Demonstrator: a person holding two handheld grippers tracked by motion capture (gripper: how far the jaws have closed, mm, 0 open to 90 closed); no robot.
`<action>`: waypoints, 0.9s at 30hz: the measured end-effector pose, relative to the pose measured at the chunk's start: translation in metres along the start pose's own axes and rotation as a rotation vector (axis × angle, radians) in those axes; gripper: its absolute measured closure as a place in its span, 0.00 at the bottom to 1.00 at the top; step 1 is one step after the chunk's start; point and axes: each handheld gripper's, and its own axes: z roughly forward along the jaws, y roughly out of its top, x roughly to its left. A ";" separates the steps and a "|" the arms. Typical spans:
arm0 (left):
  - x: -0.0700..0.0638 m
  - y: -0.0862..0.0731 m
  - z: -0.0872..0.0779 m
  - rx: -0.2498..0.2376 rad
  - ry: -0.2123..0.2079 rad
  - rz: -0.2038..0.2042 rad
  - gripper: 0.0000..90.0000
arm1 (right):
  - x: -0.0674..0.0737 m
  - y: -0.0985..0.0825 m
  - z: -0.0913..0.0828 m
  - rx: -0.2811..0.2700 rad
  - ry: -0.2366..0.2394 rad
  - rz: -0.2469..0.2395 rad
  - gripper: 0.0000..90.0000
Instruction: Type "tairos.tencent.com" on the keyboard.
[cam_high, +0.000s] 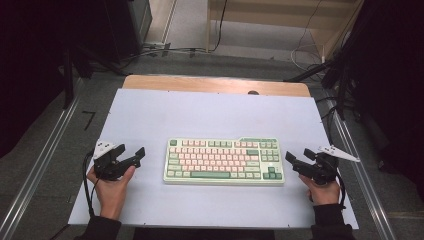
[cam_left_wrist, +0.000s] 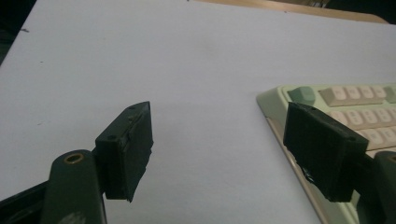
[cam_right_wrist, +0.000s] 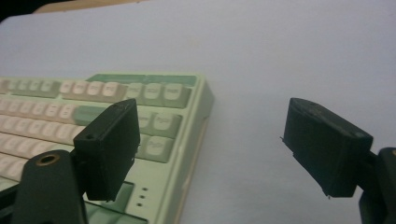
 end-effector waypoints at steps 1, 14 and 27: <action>-0.004 0.000 0.000 -0.005 -0.013 0.001 0.28 | 0.002 0.000 0.000 0.004 0.027 0.016 0.19; -0.028 0.004 0.007 -0.009 -0.112 0.004 0.28 | 0.050 0.004 0.003 0.001 0.158 -0.060 0.07; -0.057 0.006 0.016 -0.002 -0.192 0.069 0.41 | 0.058 0.000 0.011 0.025 0.149 -0.101 0.26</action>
